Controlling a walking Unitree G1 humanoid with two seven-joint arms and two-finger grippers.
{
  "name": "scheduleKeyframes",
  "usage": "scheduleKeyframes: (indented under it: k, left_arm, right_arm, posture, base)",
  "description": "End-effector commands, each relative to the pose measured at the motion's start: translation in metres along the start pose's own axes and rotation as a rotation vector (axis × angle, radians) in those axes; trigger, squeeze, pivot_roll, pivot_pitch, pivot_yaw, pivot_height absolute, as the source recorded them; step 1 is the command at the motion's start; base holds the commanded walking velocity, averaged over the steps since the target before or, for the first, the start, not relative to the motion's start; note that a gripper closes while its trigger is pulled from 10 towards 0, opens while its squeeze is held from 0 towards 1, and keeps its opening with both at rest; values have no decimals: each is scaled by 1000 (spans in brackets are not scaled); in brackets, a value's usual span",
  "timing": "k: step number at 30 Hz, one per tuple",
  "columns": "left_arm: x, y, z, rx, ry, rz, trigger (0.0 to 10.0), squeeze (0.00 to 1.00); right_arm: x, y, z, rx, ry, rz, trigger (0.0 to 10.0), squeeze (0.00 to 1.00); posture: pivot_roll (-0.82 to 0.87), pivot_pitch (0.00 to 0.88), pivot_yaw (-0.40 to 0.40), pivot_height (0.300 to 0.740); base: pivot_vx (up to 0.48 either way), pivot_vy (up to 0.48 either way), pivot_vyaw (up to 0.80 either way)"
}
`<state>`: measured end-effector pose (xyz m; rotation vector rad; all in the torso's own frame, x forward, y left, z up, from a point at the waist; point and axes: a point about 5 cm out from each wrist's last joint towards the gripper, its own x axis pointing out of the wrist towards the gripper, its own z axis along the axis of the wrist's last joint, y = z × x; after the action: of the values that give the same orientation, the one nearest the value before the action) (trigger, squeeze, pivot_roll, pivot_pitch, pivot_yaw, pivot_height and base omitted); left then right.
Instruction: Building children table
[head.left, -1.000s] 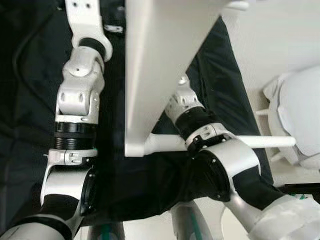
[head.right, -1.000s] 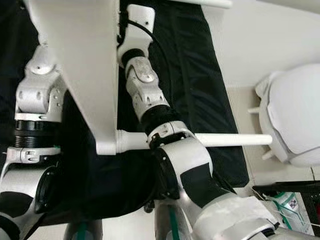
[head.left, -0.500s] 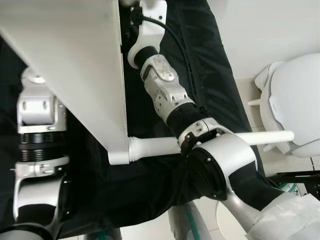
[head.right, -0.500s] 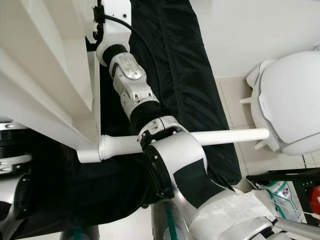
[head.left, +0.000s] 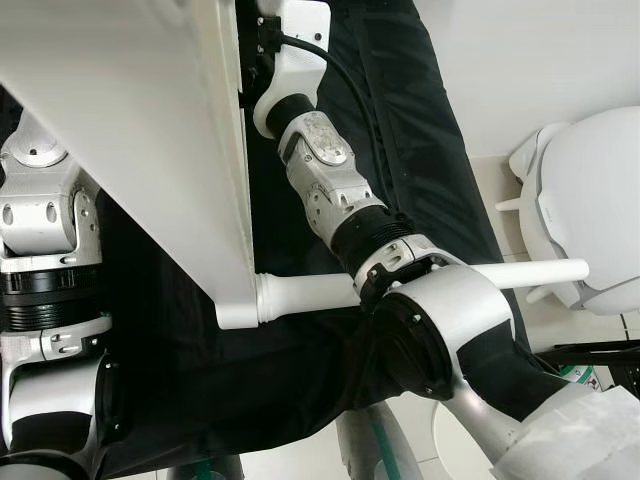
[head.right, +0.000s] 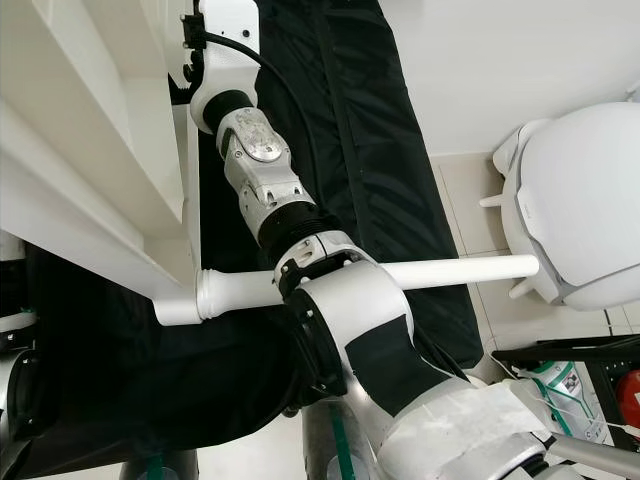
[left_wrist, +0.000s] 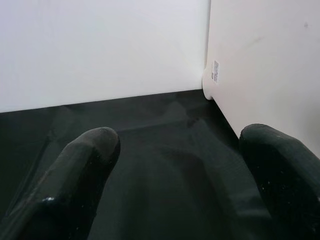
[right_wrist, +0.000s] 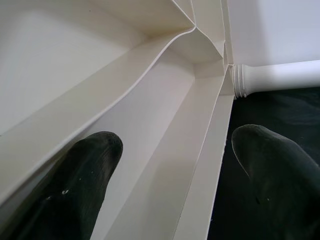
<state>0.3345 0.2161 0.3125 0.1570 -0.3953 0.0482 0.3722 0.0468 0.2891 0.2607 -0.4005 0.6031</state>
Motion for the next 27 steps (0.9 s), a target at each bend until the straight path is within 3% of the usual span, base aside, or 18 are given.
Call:
scheduleKeyframes:
  k: [1,6,27]
  left_arm:
    - [-1,-5,1,-5,-3,-52,10000,0]
    - [2,-3,2,-26,-3,-44,10000,0]
    - [4,-4,2,-37,-2,-51,10000,0]
  right_arm:
    - [3,58,-8,58,13,133,10000,0]
    - [4,56,-6,52,6,123,10000,0]
    - [5,57,-4,48,-11,119,10000,0]
  posture:
    - [135,288,-116,740]
    - [134,287,-110,740]
    - [135,289,-103,740]
  base:
    - [0,0,0]
    - [0,0,0]
    - [0,377,0]
